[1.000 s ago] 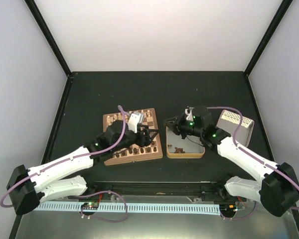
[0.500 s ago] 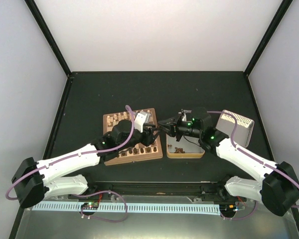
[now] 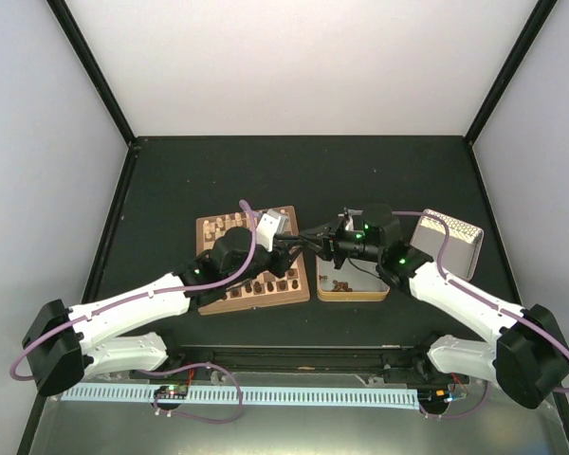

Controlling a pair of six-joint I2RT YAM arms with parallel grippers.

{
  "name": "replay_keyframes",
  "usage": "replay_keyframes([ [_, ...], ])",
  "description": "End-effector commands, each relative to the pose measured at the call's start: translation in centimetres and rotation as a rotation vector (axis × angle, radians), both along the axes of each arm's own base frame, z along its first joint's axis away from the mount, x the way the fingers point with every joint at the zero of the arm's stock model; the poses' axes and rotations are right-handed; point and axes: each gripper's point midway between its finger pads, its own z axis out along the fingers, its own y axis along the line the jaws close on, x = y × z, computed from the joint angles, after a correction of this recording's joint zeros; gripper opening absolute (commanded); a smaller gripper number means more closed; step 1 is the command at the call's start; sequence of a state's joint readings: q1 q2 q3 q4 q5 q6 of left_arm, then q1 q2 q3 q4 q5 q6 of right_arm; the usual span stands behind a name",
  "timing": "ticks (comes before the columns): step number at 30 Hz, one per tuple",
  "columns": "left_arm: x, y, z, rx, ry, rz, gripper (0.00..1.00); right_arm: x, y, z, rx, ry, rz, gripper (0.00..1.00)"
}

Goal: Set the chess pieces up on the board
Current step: Place the chess piece on the chessboard.

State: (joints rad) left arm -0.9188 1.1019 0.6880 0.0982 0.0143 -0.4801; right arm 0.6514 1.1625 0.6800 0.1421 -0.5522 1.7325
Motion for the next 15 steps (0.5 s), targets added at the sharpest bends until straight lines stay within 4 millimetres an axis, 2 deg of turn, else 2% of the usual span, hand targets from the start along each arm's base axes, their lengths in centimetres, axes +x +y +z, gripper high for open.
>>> replay_keyframes([
  [1, 0.7, -0.4, 3.0, -0.037, -0.066, 0.015, 0.18, -0.7, 0.4, -0.3, -0.003, -0.002, 0.041, 0.01],
  [4, 0.8, -0.5, 2.8, -0.03, -0.064, 0.014, 0.07, -0.7, 0.5, -0.3, -0.008, -0.007, 0.044, 0.01],
  [7, 0.8, -0.6, 2.5, -0.018, -0.056, 0.015, 0.02, -0.6, 0.6, -0.3, -0.01, -0.014, 0.047, 0.03],
  [9, 0.9, -0.4, 2.3, -0.005, -0.048, 0.026, 0.02, -0.5, 0.6, -0.3, -0.018, -0.029, 0.043, 0.13],
  [13, 1.3, 1.0, 1.1, 0.087, 0.007, 0.09, 0.02, 0.2, 0.0, -1.0, -0.087, -0.091, 0.027, 0.46],
  [15, 1.4, 2.5, 0.4, 0.157, 0.04, 0.136, 0.02, 0.6, -0.7, -1.9, -0.147, -0.129, 0.01, 0.54],
])
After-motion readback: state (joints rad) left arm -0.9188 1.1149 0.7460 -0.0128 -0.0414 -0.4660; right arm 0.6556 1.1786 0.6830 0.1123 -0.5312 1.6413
